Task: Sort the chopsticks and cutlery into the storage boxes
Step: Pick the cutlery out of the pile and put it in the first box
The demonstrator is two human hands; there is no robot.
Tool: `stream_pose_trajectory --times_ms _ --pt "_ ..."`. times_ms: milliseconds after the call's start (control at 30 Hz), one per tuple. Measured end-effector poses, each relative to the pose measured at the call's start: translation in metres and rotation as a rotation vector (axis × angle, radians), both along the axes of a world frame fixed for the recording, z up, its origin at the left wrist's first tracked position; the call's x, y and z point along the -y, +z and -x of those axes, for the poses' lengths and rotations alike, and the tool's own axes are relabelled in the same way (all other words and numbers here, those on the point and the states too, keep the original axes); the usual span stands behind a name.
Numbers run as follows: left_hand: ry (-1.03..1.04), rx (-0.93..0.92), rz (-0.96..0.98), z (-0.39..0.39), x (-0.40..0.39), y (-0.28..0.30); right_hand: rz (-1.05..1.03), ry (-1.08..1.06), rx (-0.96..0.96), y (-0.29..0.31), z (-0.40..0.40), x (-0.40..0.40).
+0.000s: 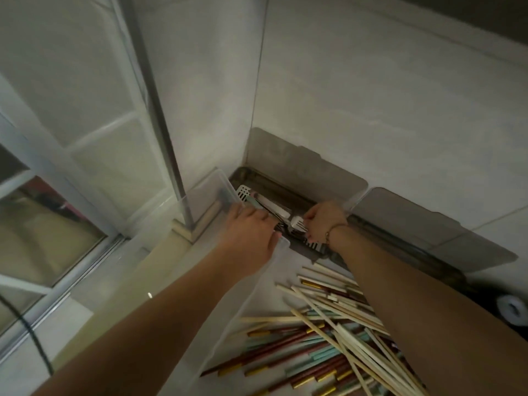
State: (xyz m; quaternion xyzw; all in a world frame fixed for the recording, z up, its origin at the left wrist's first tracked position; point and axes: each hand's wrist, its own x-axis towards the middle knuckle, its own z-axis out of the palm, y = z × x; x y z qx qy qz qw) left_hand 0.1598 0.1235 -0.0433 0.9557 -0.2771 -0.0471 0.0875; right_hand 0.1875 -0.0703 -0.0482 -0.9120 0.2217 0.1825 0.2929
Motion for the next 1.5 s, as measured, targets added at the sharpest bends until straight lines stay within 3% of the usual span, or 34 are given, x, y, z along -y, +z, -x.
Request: stream_pose_trajectory --times_ms 133,300,500,633,767,967,1267,1500 --pt "0.039 0.031 -0.081 0.002 0.004 -0.001 0.038 0.054 -0.134 -0.003 -0.005 0.003" --pt "0.054 0.009 -0.106 0.004 0.009 0.002 -0.119 -0.046 -0.063 -0.017 0.000 0.016" --pt "-0.007 0.037 -0.023 0.020 0.027 0.008 -0.365 -0.171 0.256 0.028 0.065 0.041" --pt "-0.153 0.101 0.090 0.048 0.052 0.007 -0.204 -0.242 0.458 0.052 0.158 0.094" --pt "-0.311 0.059 0.116 0.092 0.078 -0.001 0.115 -0.403 0.283 0.035 0.247 0.158" --pt "-0.561 -0.054 -0.110 0.182 0.098 -0.028 0.385 -0.358 -0.086 -0.002 0.338 0.203" --pt "-0.590 -0.078 -0.275 0.233 0.109 -0.034 0.416 -0.325 -0.065 -0.020 0.379 0.205" --pt "-0.564 -0.048 -0.381 0.239 0.113 -0.026 0.396 -0.233 -0.171 -0.018 0.377 0.206"
